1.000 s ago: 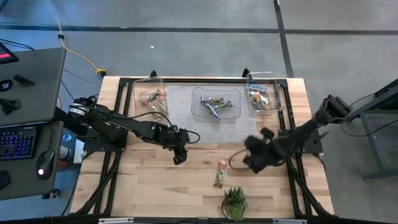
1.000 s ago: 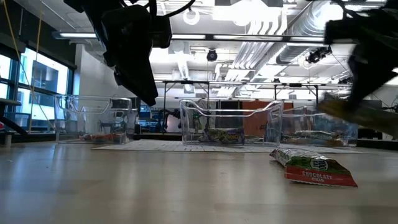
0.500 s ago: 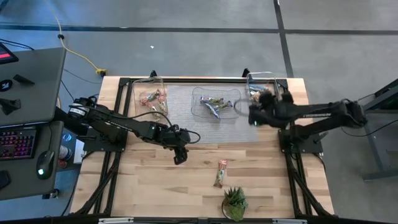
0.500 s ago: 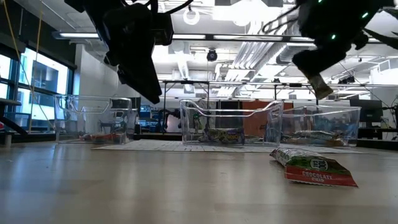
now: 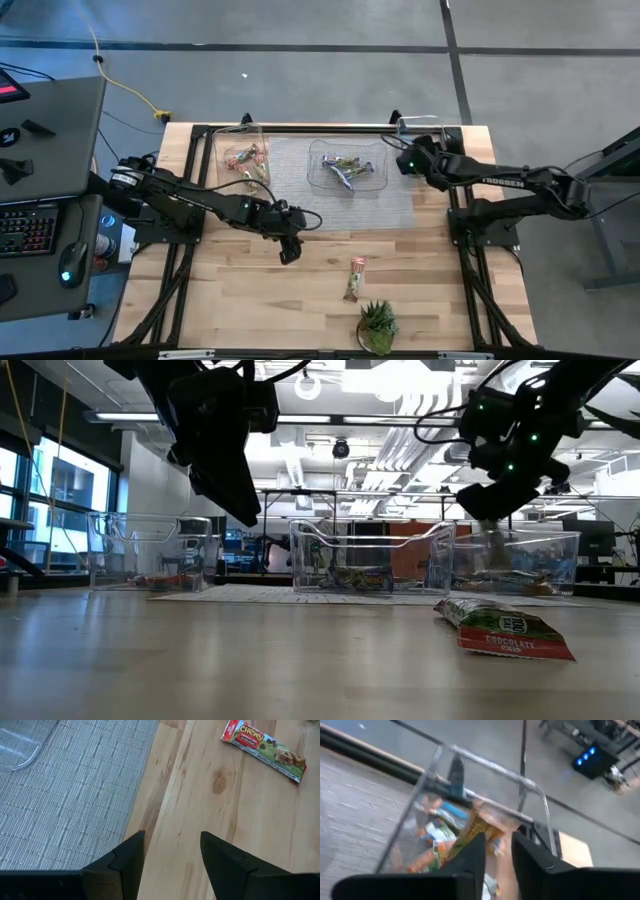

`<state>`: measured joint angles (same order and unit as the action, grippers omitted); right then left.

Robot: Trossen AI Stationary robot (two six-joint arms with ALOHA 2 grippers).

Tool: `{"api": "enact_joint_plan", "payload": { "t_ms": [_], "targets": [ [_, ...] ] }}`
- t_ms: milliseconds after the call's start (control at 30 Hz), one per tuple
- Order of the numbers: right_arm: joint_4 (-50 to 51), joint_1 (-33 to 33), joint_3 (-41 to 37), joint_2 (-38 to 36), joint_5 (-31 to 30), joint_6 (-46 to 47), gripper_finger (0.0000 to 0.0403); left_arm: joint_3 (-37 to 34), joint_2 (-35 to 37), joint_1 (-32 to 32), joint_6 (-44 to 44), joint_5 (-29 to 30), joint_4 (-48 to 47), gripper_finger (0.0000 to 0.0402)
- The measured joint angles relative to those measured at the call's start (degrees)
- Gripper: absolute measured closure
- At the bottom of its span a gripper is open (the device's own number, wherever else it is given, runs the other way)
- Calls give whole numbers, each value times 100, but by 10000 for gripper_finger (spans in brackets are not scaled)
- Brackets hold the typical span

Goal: Pick and place Granola Bars by type
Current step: Put the yellow granola bar into the right transparent bin, then put the red granola bar into the left transparent bin

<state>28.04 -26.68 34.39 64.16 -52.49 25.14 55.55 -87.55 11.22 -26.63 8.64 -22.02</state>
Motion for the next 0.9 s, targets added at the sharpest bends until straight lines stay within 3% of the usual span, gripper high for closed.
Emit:
{"api": "enact_joint_plan", "payload": {
  "t_ms": [167,233,400,567,667,767,900],
  "targets": [
    [-629,-10,61,0,-86,-744,283,0,0,0,0,7,-1,218],
    [-811,100,195,-3,149,-1161,267,0,0,2,0,5,-16,218],
    [-1077,813,570,-4,1610,-2116,244,0,0,1,12,5,-64,218],
    [-1567,1912,720,-4,4197,-2988,249,0,0,2,491,4,-108,218],
    [-1850,2643,707,7,5251,-3605,263,0,0,-2,727,55,-100,218],
    [-2110,3318,702,168,5521,-4393,274,0,0,-2,1092,410,-86,218],
    [-2732,3782,702,763,5459,-4617,278,-2,0,-2,1326,902,-36,218]
  ]
}}
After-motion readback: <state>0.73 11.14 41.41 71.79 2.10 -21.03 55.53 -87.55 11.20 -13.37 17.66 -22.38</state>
